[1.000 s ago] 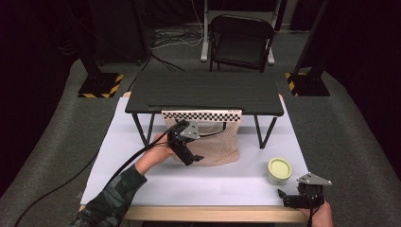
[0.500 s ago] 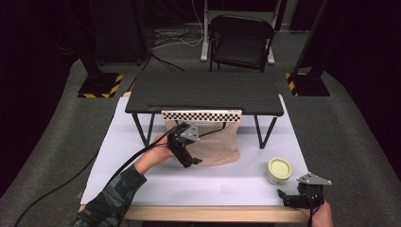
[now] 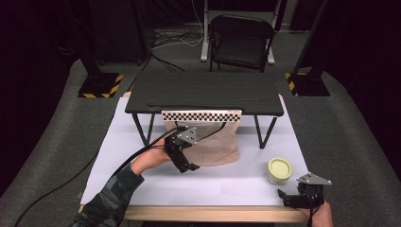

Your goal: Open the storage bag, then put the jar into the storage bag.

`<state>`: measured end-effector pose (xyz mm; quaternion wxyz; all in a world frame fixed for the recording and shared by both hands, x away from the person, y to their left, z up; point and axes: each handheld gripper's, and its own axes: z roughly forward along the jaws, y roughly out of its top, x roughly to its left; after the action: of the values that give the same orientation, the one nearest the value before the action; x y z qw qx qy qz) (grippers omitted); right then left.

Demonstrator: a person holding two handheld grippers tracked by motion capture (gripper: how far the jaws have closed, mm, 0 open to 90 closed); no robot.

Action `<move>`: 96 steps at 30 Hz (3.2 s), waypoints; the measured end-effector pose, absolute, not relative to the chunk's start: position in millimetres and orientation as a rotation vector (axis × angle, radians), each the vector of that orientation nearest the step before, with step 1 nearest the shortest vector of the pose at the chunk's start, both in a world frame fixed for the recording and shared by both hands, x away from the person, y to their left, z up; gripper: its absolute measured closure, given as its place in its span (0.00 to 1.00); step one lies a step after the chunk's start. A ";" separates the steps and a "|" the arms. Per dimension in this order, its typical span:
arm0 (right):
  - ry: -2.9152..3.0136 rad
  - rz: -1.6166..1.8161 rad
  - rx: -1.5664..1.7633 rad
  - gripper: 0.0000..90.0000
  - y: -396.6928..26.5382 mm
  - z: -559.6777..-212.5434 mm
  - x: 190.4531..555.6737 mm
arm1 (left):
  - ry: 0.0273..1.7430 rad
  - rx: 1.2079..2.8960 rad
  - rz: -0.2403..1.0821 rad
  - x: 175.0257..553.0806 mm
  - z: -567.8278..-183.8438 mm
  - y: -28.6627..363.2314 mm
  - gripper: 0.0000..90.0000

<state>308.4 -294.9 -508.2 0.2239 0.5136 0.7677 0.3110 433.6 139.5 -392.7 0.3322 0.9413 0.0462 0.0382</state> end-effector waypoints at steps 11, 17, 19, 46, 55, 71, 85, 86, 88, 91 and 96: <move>2.121 0.855 1.419 0.00 -294.8 -508.0 308.7 | 0.115 2.458 0.051 431.0 -389.9 142.1 0.00; 2.120 0.857 1.418 0.00 -294.8 -508.1 308.6 | 0.109 2.456 0.043 429.5 -388.3 142.3 0.00; 2.122 0.855 1.418 0.00 -294.8 -508.0 308.8 | 0.108 2.456 0.045 429.7 -388.4 142.1 0.00; 2.120 0.837 1.431 0.00 -293.2 -506.1 309.2 | 0.096 2.454 0.043 428.3 -387.2 142.5 0.00; 2.104 0.850 1.434 0.00 -285.7 -500.0 310.0 | 0.094 2.452 0.039 428.3 -387.1 142.7 0.00; 2.067 0.889 1.388 0.00 -265.7 -480.9 315.7 | 0.094 2.451 0.038 428.7 -387.3 142.6 0.00; 2.056 0.884 1.358 0.00 -257.0 -472.4 329.2 | 0.095 2.455 0.039 428.4 -387.0 142.3 0.00; 2.053 0.884 1.357 0.00 -257.0 -472.4 329.5 | 0.095 2.455 0.039 428.3 -387.0 142.3 0.00; 2.057 0.885 1.354 0.00 -256.0 -472.5 331.1 | 0.096 2.454 0.038 428.5 -386.9 142.3 0.00; 2.061 0.878 1.349 0.00 -253.3 -472.2 334.1 | 0.095 2.455 0.037 428.5 -386.9 142.4 0.00; 2.063 0.868 1.351 0.00 -249.1 -472.0 340.5 | 0.092 2.454 0.033 428.3 -386.6 142.8 0.00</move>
<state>340.5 -249.1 -472.0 0.2606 0.4988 0.7619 0.3207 428.3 142.8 -386.6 0.3362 0.9410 0.0354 0.0128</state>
